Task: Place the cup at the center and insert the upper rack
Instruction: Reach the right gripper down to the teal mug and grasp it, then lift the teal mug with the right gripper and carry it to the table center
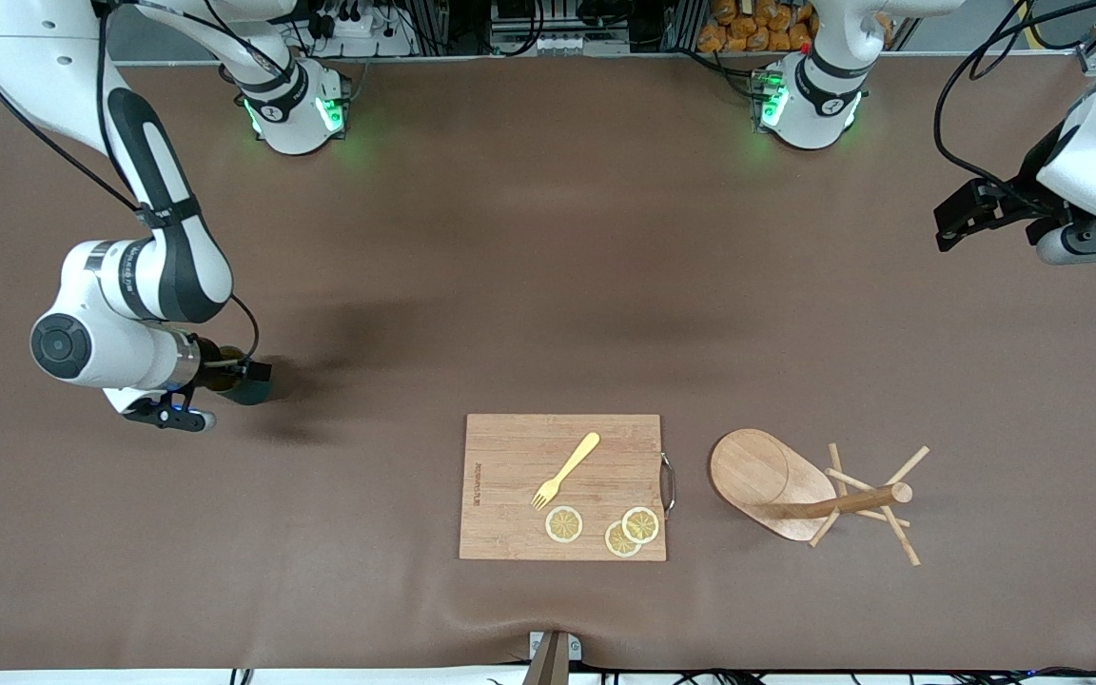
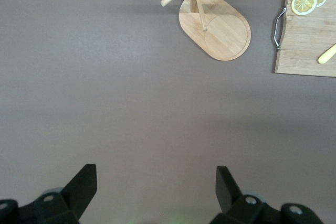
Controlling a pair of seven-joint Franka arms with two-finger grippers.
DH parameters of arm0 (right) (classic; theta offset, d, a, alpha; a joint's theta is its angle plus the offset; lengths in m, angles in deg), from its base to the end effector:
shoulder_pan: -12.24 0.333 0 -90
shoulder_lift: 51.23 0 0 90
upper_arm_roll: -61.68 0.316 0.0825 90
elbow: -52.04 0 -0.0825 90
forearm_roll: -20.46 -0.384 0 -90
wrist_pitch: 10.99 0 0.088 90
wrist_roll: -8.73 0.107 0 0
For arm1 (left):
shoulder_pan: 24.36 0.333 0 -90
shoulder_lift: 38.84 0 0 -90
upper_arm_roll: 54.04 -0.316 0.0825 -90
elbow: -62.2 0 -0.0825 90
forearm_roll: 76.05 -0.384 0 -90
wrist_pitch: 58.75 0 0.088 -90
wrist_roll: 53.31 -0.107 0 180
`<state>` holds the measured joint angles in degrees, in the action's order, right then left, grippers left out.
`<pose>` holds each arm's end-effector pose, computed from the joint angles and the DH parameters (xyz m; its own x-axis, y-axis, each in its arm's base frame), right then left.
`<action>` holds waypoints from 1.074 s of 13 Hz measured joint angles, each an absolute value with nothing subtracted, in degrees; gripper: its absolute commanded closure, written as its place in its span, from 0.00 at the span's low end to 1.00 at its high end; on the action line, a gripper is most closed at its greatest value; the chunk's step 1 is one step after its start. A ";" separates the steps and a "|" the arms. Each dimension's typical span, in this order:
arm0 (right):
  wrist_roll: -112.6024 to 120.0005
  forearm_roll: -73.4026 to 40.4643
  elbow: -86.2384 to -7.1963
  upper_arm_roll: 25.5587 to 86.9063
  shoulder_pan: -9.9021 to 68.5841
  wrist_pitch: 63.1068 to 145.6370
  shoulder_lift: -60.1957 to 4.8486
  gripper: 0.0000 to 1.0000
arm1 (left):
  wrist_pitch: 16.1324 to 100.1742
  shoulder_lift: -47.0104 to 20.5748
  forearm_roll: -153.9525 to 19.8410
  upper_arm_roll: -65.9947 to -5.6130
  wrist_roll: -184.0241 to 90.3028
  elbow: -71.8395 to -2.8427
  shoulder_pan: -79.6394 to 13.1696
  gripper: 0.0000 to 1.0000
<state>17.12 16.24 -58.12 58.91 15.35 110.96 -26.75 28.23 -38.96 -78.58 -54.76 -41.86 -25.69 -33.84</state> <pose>0.5996 0.0078 0.2519 0.9586 -0.1787 -0.2218 -0.1833 -0.9831 0.0000 0.5432 -0.0787 0.6385 0.9988 0.0491 -0.0047 0.0488 -0.9978 -0.0459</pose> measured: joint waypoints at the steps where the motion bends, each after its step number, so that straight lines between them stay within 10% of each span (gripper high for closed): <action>1: 17.12 16.23 -58.12 58.91 15.35 111.53 -26.41 0.55 | 28.23 -38.96 -78.58 -54.76 -41.86 -25.68 -33.84 0.00; 5: 17.14 16.21 -58.11 58.79 15.30 112.13 -26.25 1.00 | 28.23 -38.96 -78.58 -54.76 -41.86 -25.67 -33.84 0.00; 14: 18.46 16.13 -57.77 58.86 15.26 112.13 -26.29 1.00 | 28.23 -38.96 -78.58 -54.80 -41.86 -25.67 -33.84 0.00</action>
<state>18.46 16.13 -57.77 58.86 15.26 112.13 -26.29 28.23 -38.96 -78.58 -54.80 -41.86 -25.67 -33.84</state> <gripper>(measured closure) 0.960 0.000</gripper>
